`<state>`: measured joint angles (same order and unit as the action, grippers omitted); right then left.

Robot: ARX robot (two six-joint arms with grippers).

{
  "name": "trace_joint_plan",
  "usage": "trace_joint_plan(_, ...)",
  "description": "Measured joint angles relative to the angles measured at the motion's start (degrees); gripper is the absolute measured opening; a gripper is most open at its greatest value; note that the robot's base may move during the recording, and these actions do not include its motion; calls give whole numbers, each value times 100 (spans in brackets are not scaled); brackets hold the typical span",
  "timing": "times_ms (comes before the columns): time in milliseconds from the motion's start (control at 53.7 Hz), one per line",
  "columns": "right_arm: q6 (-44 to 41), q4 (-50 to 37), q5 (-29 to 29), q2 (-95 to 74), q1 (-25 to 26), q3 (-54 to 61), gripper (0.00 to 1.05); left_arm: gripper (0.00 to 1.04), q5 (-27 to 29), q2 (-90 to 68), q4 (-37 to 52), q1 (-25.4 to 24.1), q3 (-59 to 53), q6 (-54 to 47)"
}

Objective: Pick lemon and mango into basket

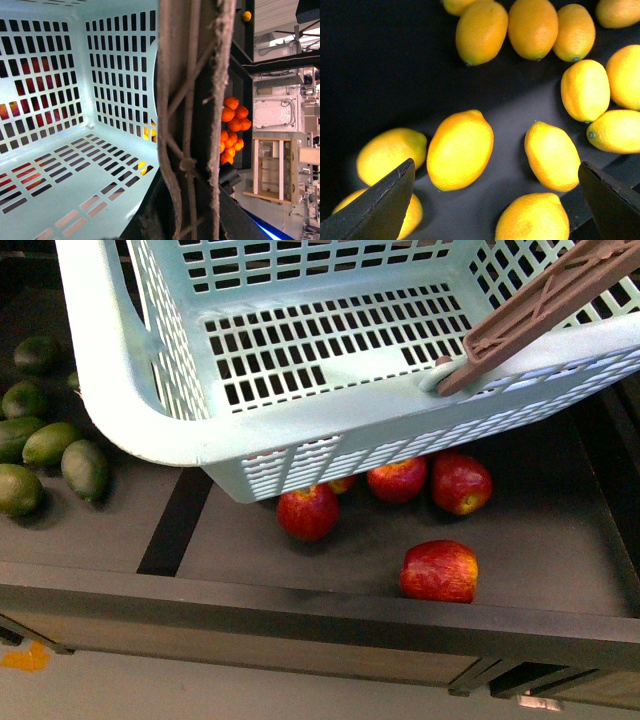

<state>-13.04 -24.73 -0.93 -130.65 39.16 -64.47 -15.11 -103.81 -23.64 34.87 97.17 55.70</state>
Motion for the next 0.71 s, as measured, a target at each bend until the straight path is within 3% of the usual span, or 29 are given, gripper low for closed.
trace_joint_plan(335, -1987, 1003, -815, -713, 92, -876, 96, 7, -7, 0, 0, 0, 0, 0)
trace_joint_plan(708, -2726, 1484, -874, -1414, 190, -1690, 96, 7, -11, 0, 0, 0, 0, 0)
